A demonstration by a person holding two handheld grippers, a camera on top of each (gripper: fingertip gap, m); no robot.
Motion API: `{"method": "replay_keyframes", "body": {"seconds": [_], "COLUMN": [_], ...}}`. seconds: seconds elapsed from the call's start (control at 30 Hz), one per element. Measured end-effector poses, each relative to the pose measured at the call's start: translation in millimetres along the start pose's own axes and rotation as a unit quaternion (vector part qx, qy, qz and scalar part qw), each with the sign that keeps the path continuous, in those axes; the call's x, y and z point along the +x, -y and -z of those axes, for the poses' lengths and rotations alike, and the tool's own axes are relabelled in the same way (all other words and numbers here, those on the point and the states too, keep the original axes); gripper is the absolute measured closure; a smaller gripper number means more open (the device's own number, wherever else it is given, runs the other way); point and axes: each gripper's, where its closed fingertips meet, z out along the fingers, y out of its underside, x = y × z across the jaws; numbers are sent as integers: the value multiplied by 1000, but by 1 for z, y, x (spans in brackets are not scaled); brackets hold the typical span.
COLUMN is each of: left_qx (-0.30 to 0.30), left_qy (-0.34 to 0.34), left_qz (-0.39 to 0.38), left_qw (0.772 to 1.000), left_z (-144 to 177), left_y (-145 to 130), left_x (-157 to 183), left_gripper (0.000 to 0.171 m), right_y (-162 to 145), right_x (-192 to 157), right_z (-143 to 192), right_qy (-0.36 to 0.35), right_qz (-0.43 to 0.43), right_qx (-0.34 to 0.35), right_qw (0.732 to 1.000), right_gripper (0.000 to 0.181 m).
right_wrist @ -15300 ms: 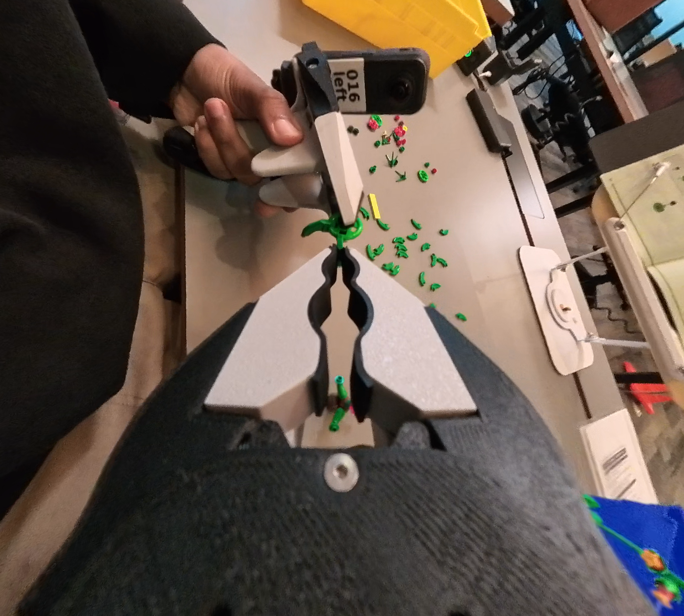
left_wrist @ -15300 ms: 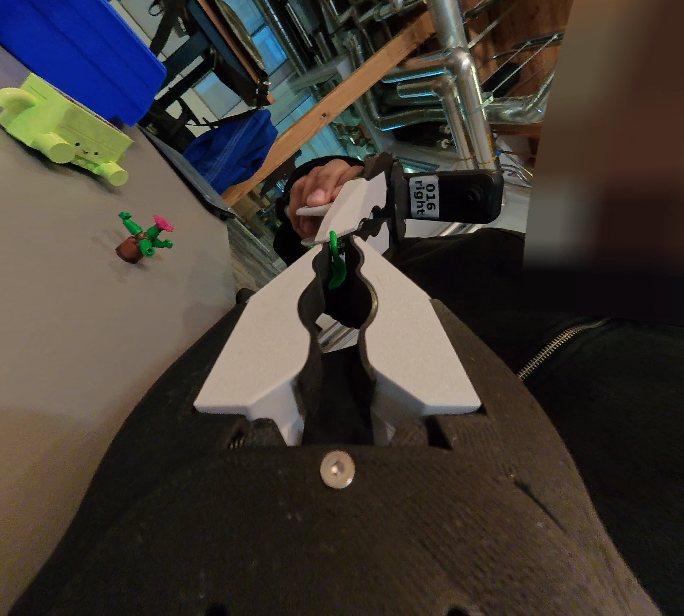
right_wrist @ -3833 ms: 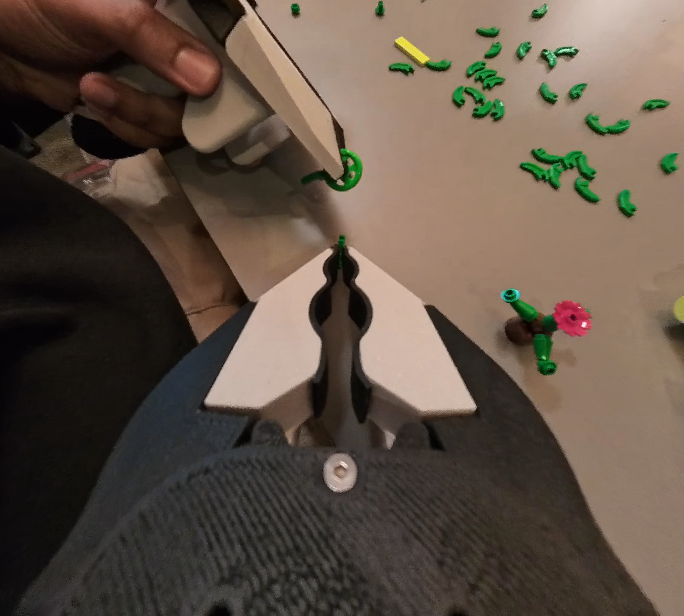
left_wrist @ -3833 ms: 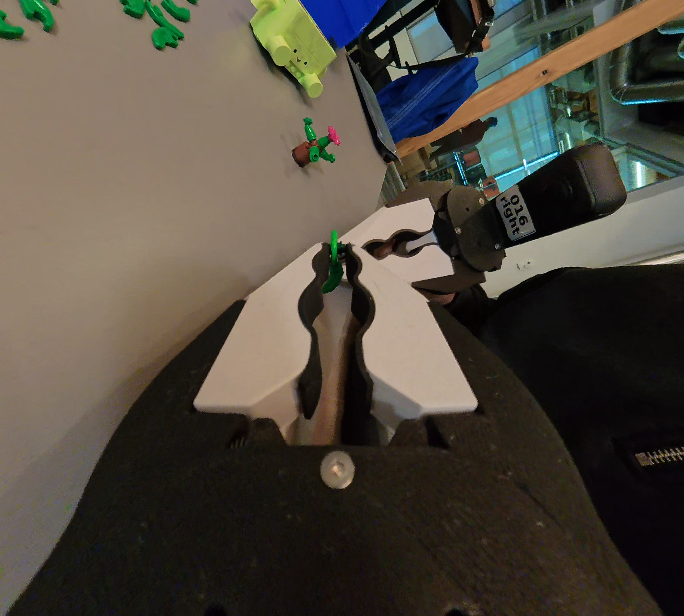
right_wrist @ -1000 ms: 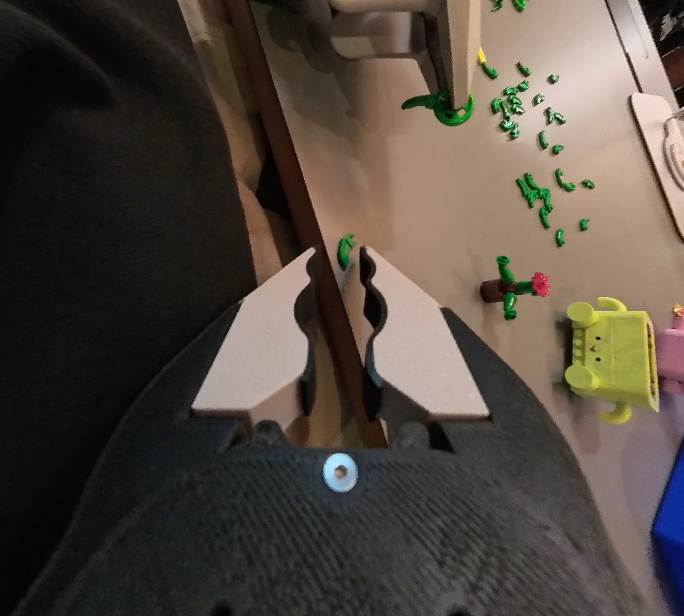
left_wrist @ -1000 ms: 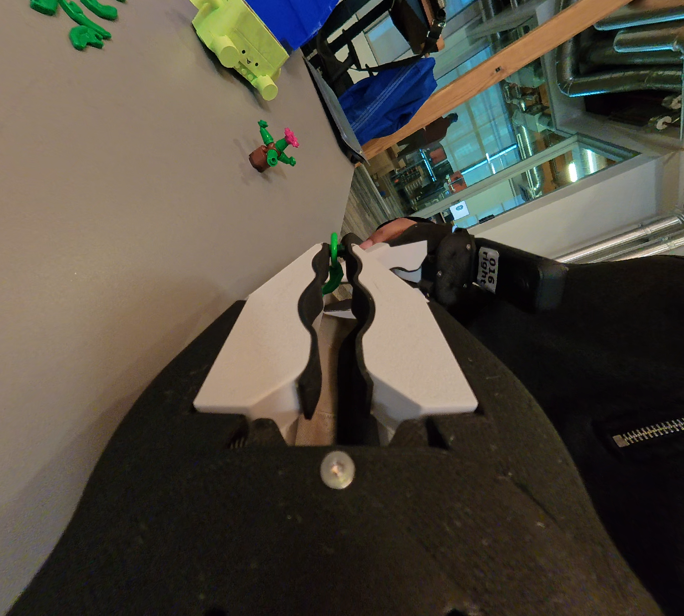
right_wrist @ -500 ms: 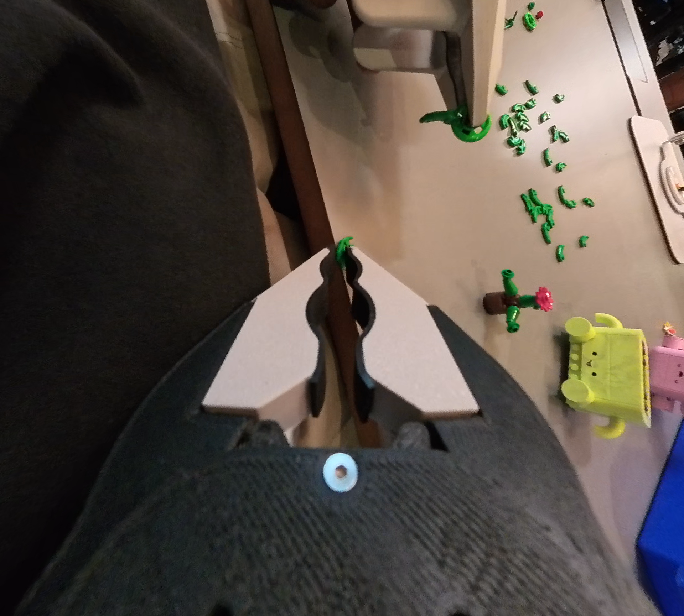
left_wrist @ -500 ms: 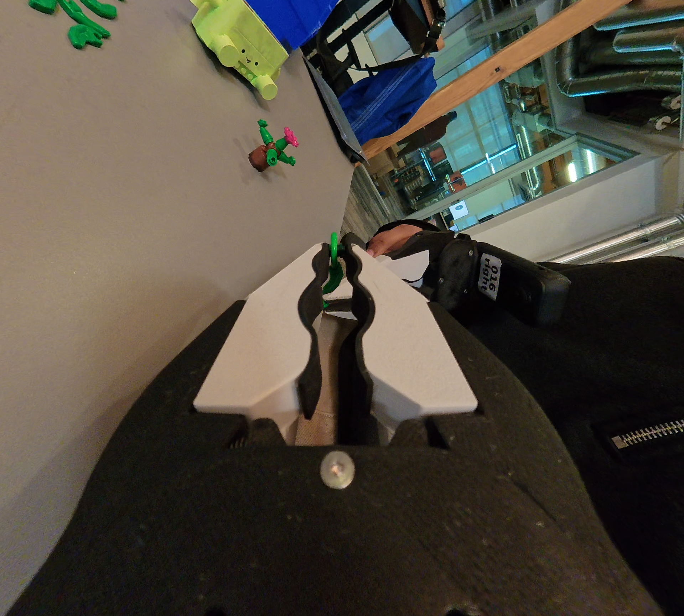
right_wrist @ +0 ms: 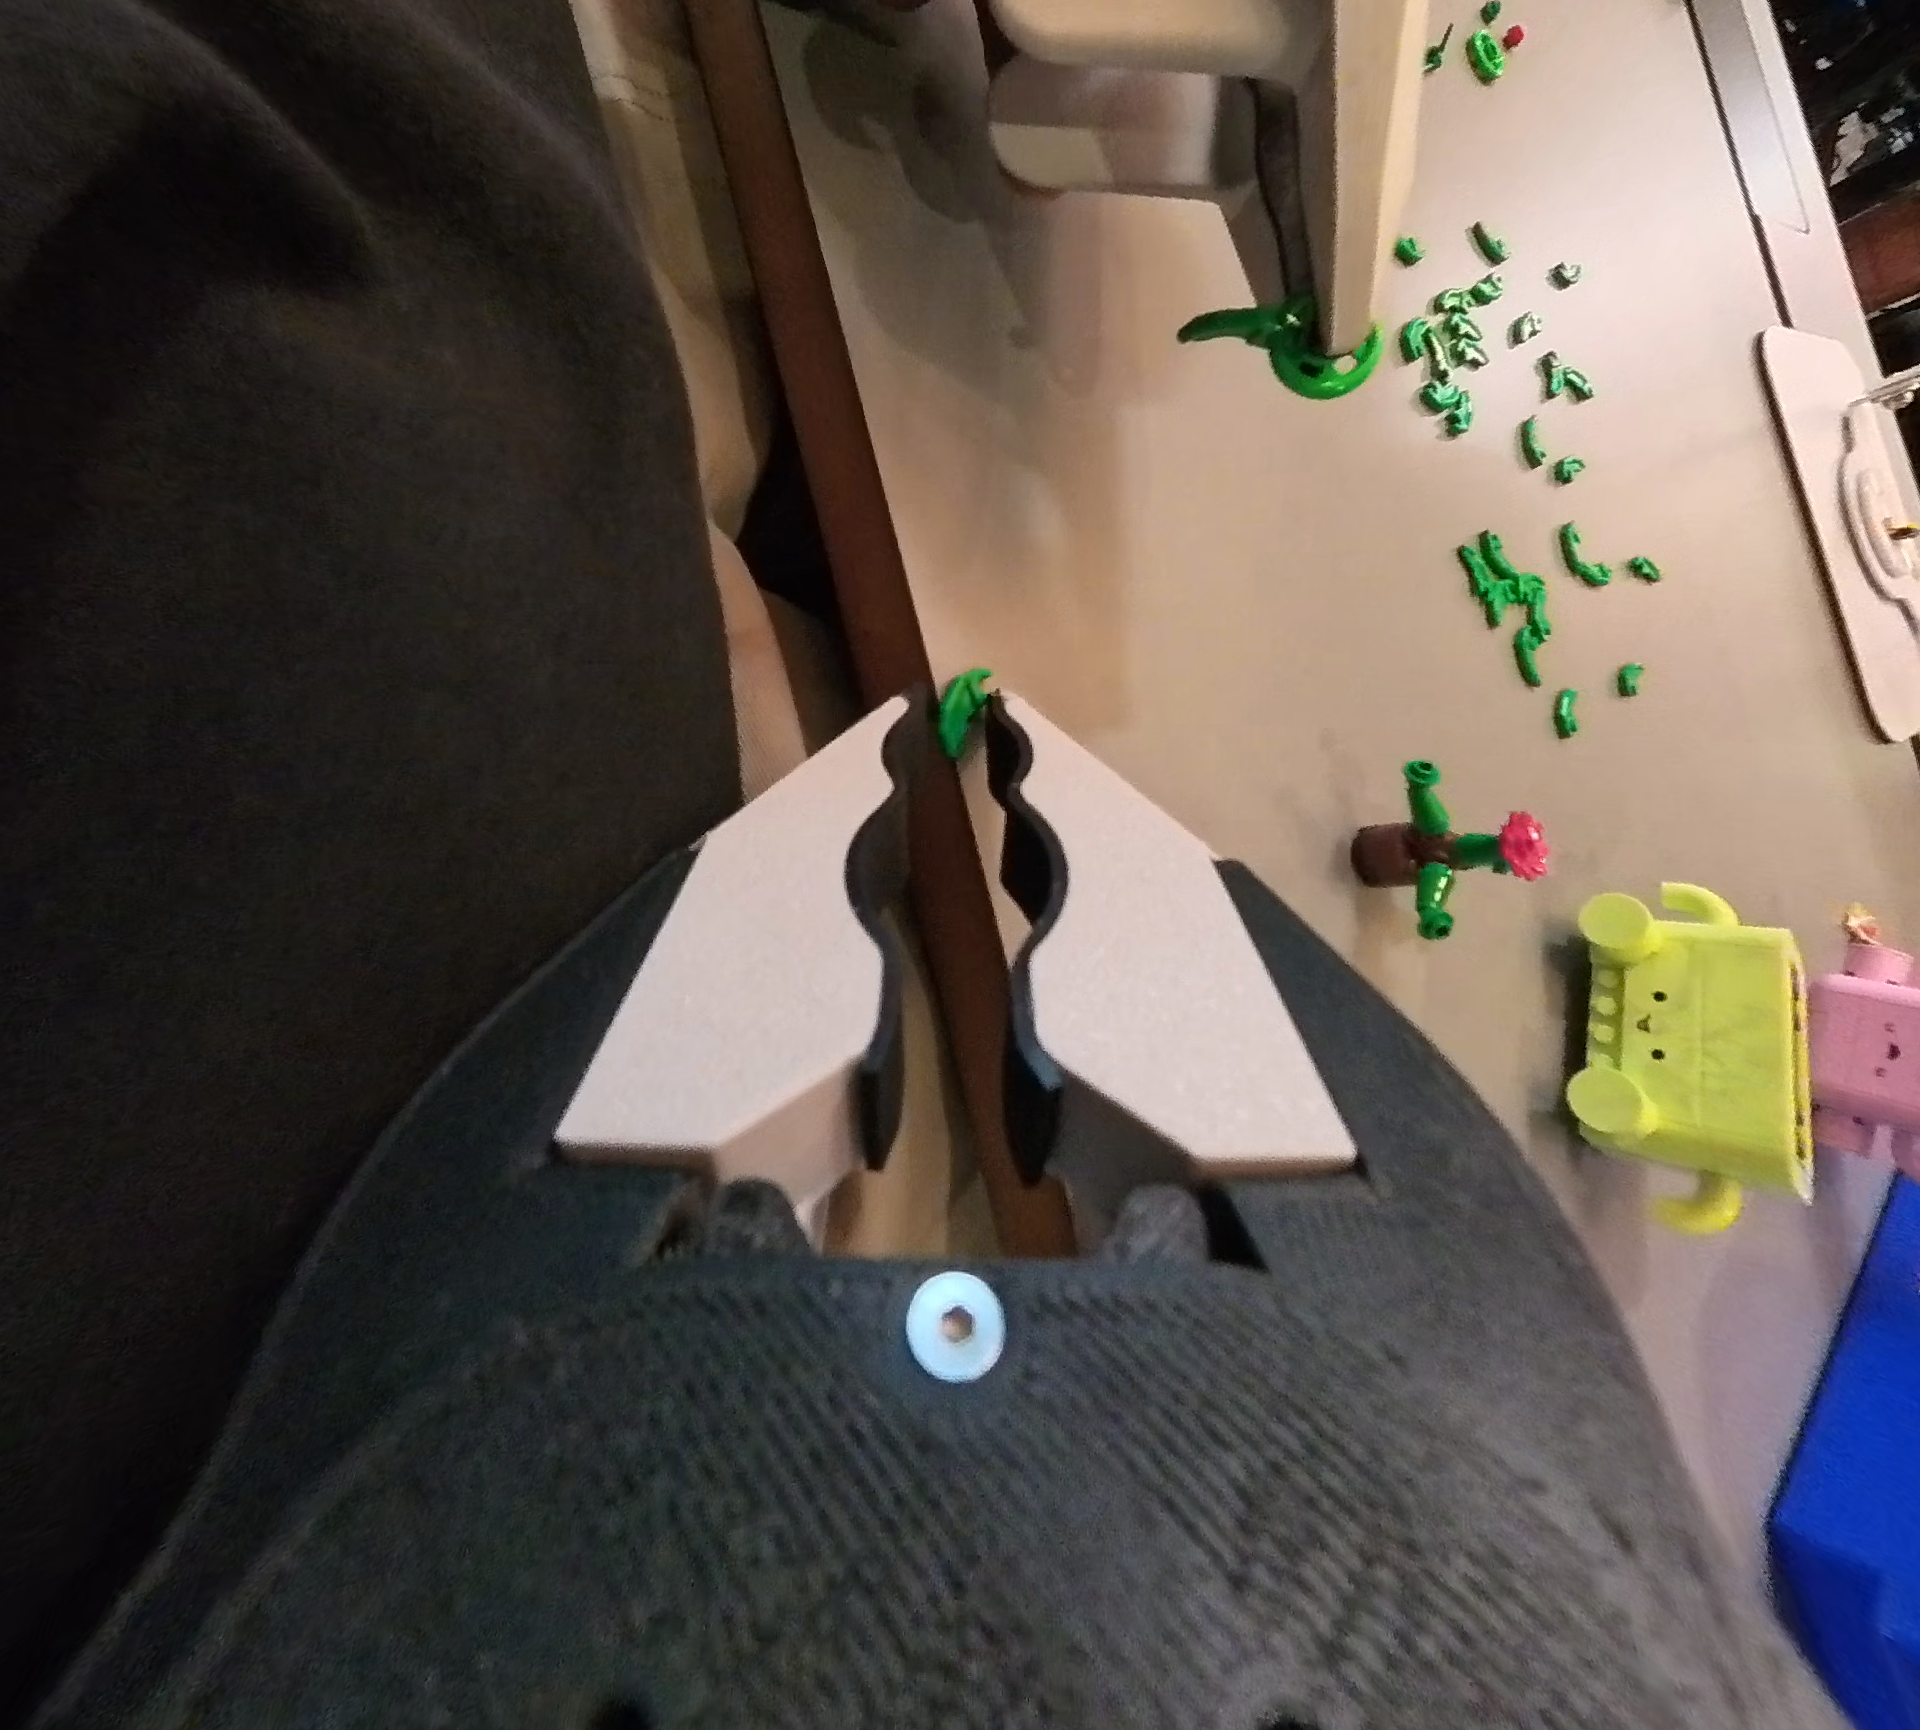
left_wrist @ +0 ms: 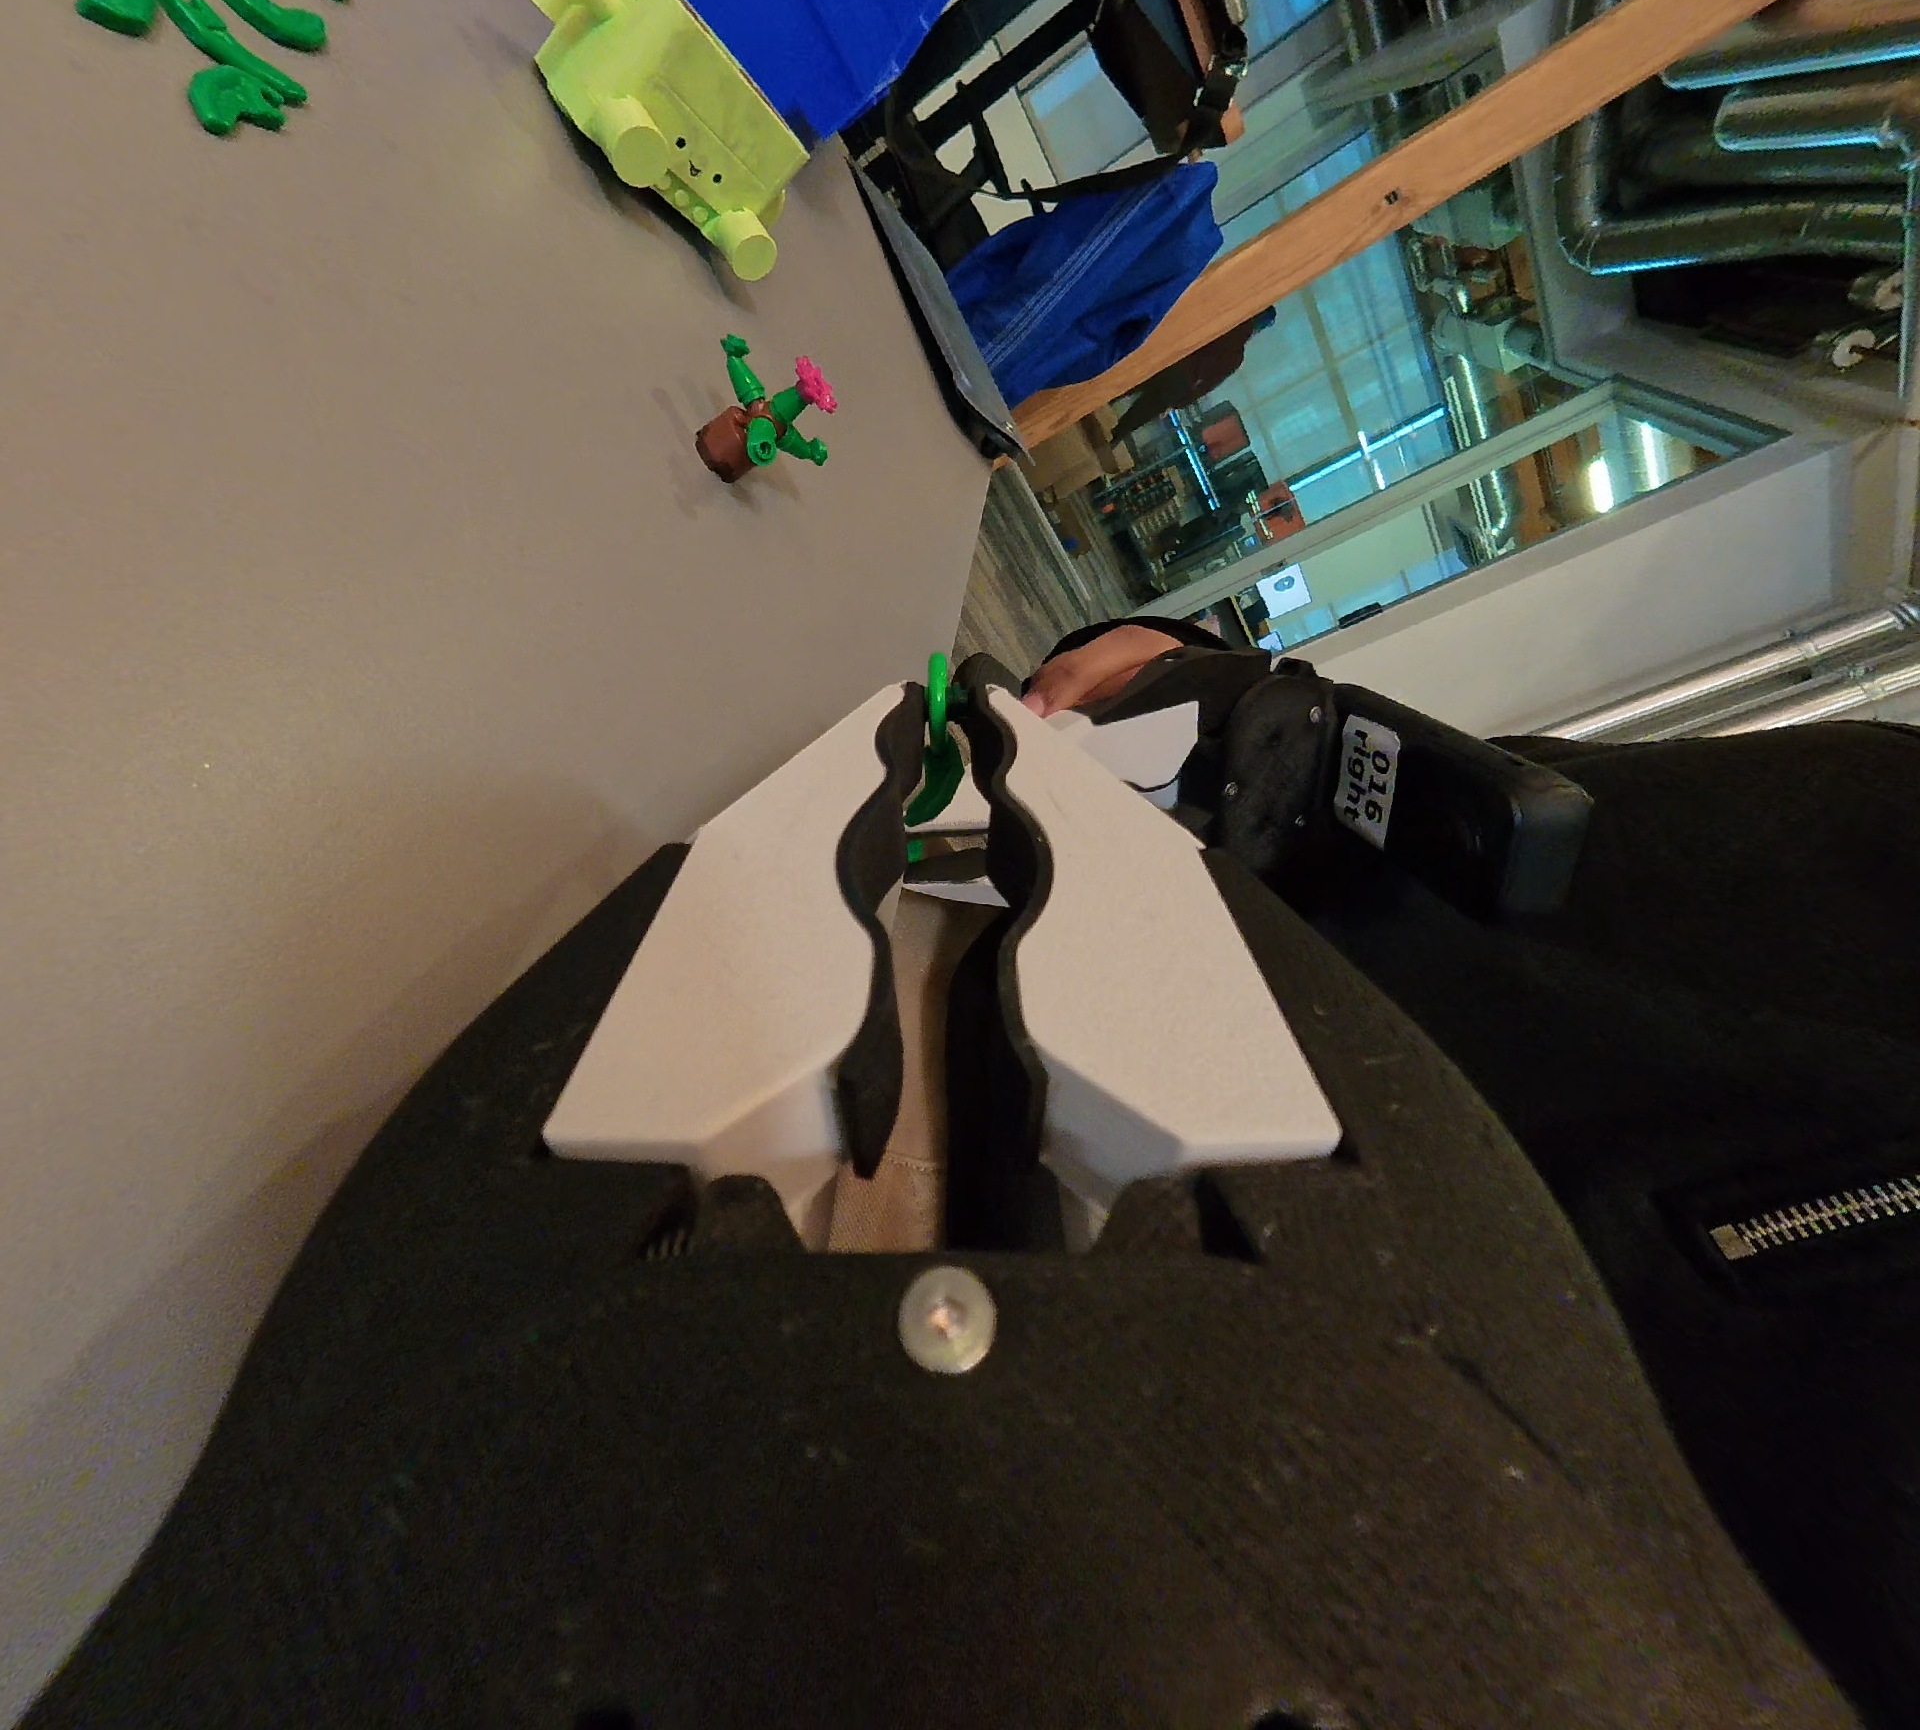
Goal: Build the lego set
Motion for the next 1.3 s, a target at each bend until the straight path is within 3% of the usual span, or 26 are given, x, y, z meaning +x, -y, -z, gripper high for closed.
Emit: {"method": "replay_keyframes", "body": {"seconds": [0.27,0.53,0.73,0.87,1.0,1.3], "left_qx": [0,4,35,47,53,71], "left_qy": [-1,-13,-121,-180,-207,-196], "left_qz": [0,6,78,120,149,174], "left_qw": [1000,1000,989,975,965,962], "left_z": [0,1,7,10,10,9], "left_y": [0,1,11,15,18,21], "left_x": [0,3,24,34,37,31], "left_gripper": [165,165,165,165,165,165], "right_y": [3,16,58,72,76,76], "right_x": [-2,10,52,67,68,72], "right_z": [1,6,27,31,26,16], "right_qy": [6,11,49,86,94,56], "right_qz": [2,-86,-252,-290,-276,-247], "right_qx": [0,50,205,262,261,227], "right_qw": [1000,995,945,917,920,941], "right_gripper": [178,180,180,180,180,181]}}
